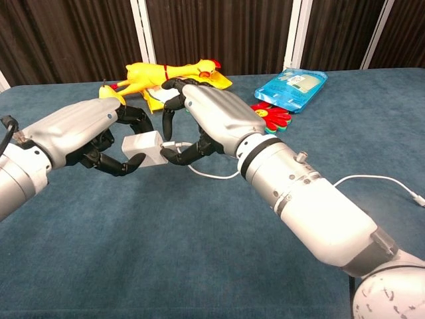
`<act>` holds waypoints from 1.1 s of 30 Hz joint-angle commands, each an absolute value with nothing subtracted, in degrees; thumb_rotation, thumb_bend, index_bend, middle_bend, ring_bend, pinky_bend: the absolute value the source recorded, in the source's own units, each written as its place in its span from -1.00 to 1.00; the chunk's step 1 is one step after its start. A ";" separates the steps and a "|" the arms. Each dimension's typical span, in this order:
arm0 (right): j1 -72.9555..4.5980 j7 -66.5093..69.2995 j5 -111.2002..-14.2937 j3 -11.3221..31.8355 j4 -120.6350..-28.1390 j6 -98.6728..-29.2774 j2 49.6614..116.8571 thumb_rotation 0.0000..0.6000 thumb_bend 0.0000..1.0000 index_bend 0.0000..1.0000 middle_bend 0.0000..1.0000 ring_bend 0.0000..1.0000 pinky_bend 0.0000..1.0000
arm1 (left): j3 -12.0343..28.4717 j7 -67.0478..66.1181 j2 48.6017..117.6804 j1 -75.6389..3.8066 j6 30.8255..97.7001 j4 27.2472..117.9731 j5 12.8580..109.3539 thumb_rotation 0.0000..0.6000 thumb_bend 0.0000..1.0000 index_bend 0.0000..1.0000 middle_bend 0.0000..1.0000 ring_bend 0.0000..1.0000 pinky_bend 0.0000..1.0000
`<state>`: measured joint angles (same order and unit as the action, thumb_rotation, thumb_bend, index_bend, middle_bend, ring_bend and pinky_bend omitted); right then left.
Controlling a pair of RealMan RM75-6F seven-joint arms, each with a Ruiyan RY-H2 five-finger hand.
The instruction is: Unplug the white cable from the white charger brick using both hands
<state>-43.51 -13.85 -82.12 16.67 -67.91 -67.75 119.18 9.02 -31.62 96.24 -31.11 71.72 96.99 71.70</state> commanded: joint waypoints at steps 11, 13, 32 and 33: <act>-43.80 -14.83 -81.31 16.66 -67.60 -67.76 119.53 1.00 -0.13 0.38 -0.63 -1.00 -1.00 | 8.75 -31.45 95.90 -31.05 72.16 97.35 72.24 1.00 0.22 0.56 0.70 1.00 1.00; -43.84 -14.72 -80.99 16.74 -67.64 -67.57 119.50 1.00 -0.13 0.38 -0.63 -1.00 -1.00 | 8.74 -31.39 95.87 -31.07 72.22 97.35 72.33 1.00 0.22 0.56 0.70 1.00 1.00; -44.37 -14.20 -80.47 16.81 -68.11 -67.83 119.71 1.00 -0.01 0.46 -0.57 -1.00 -1.00 | 8.08 -31.34 95.65 -31.01 72.43 97.92 72.99 1.00 0.22 0.56 0.71 1.00 1.00; -44.38 -14.24 -80.38 16.86 -68.11 -67.83 119.73 1.00 0.01 0.47 -0.57 -0.99 -1.00 | 8.05 -31.34 95.64 -31.00 72.46 97.98 73.08 1.00 0.22 0.56 0.71 1.00 1.00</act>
